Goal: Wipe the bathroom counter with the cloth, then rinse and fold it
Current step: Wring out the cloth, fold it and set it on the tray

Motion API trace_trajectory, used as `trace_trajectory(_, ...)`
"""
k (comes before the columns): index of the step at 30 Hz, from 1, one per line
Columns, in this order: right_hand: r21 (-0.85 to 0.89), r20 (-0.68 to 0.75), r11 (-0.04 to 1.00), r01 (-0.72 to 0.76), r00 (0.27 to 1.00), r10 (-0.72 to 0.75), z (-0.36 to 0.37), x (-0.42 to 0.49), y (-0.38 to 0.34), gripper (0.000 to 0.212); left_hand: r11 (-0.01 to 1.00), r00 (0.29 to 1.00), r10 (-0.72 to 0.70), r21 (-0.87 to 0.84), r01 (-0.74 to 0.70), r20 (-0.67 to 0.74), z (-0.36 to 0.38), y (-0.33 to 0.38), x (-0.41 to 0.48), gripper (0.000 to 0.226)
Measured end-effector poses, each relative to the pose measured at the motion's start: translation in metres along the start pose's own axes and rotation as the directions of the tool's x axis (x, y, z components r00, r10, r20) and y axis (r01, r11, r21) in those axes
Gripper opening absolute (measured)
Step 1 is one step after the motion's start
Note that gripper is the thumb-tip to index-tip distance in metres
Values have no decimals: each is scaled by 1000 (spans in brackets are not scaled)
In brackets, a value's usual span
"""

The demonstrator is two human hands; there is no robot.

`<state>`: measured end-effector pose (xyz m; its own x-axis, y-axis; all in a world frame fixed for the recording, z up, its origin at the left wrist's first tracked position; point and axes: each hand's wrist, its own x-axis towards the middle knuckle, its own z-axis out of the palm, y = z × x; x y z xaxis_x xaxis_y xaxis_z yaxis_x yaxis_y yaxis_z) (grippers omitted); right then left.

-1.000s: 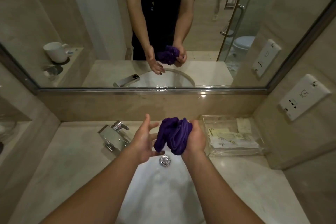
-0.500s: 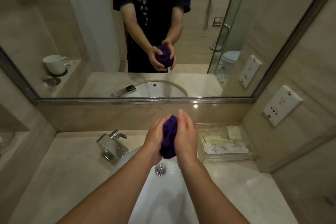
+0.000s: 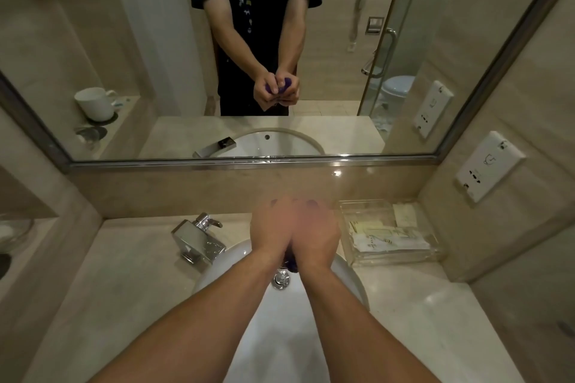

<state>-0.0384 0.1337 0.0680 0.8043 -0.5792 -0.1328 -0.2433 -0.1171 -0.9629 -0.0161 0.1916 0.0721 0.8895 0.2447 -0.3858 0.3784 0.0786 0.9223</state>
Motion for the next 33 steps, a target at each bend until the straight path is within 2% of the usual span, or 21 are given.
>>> trace_trajectory(3,-20,23,999,-38,999,38,3,5,1,31,999,1000,-13,50,14,-25,0,-3,10,26)
trace_trajectory(6,-86,112,993,-78,990,88,6,13,2,29,994,997,-63,83,67,-45,-1,-7,14,29)
trace_trajectory(9,-95,162,989,-117,978,131,6,23,0,27,995,997,-75,69,74,15,-2,-5,12,38)
trace_trajectory(11,36,167,985,-170,973,161,3,31,-7,25,993,992,-98,-62,104,84,-7,-3,16,51)
trace_trajectory(12,145,193,960,-238,959,208,1,34,-10,22,974,983,-149,-156,164,107,-12,-1,15,54)
trace_trajectory(14,365,326,843,-395,902,282,1,35,-13,19,893,944,-274,-317,321,183,-19,-3,11,55)
trace_trajectory(16,432,406,783,-448,872,274,5,31,-14,21,822,890,-324,-371,433,320,-18,-3,2,58)
trace_trajectory(18,322,355,876,-360,903,241,4,26,-14,21,736,844,-307,-453,503,439,-13,1,-4,62)
trace_trajectory(20,80,168,993,-87,983,73,-5,24,-15,18,686,836,-271,-513,516,478,-15,6,-3,68)
trace_trajectory(21,39,152,999,18,988,-23,-10,28,-13,22,694,842,-242,-521,497,482,-17,8,0,70)
trace_trajectory(23,168,294,985,44,951,-92,-17,33,-16,39,776,876,-168,-487,401,453,-18,14,2,63)
trace_trajectory(24,205,351,978,29,931,-101,-16,34,-18,46,842,907,-121,-443,309,402,-14,15,2,54)
trace_trajectory(26,127,341,987,98,930,-136,-9,29,-19,58,950,966,3,-303,78,258,-2,20,-2,33)
trace_trajectory(28,72,148,981,180,971,-189,-1,18,-20,53,978,972,129,-187,-92,196,7,28,-9,28)
trace_trajectory(30,132,-57,969,207,978,-201,2,6,-24,36,979,962,164,-156,-132,218,11,34,-14,38)
trace_trajectory(33,153,-142,971,183,977,-161,3,4,-29,29,984,982,143,-119,-129,124,9,36,-14,46)
